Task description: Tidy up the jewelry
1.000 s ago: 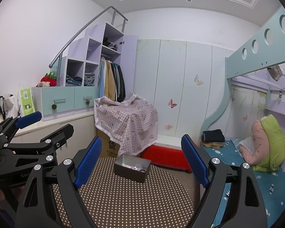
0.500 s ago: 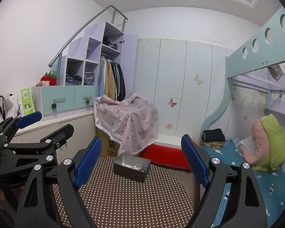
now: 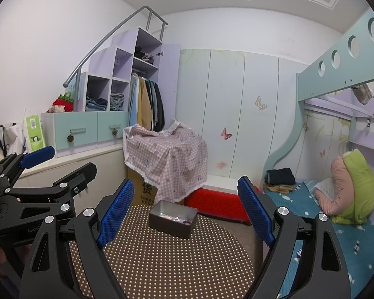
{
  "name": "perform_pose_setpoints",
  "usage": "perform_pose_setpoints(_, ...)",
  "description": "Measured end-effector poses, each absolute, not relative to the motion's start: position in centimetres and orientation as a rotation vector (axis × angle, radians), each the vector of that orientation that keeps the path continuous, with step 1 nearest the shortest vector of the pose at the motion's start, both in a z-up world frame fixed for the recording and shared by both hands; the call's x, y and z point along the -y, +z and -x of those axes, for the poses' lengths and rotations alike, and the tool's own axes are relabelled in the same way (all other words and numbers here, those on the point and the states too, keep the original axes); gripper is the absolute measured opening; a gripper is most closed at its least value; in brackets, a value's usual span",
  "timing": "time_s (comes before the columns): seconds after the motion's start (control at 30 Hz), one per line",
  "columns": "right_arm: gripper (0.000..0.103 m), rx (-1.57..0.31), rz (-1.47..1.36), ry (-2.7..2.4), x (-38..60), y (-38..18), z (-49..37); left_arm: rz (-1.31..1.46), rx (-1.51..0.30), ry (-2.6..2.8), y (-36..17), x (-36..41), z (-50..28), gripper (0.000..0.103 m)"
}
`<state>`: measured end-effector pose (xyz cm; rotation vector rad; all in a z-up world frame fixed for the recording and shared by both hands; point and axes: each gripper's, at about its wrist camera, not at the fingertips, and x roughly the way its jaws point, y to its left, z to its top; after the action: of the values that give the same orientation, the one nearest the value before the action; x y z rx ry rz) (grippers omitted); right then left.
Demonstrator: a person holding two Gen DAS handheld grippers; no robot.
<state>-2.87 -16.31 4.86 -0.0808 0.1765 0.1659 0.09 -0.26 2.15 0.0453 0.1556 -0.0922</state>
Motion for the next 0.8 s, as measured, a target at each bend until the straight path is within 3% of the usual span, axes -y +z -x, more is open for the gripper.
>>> perform_pose_setpoints(0.8, 0.082, -0.189, 0.078, 0.169, 16.65, 4.14, 2.38, -0.049, -0.164, -0.092, 1.30, -0.27, -0.62, 0.092)
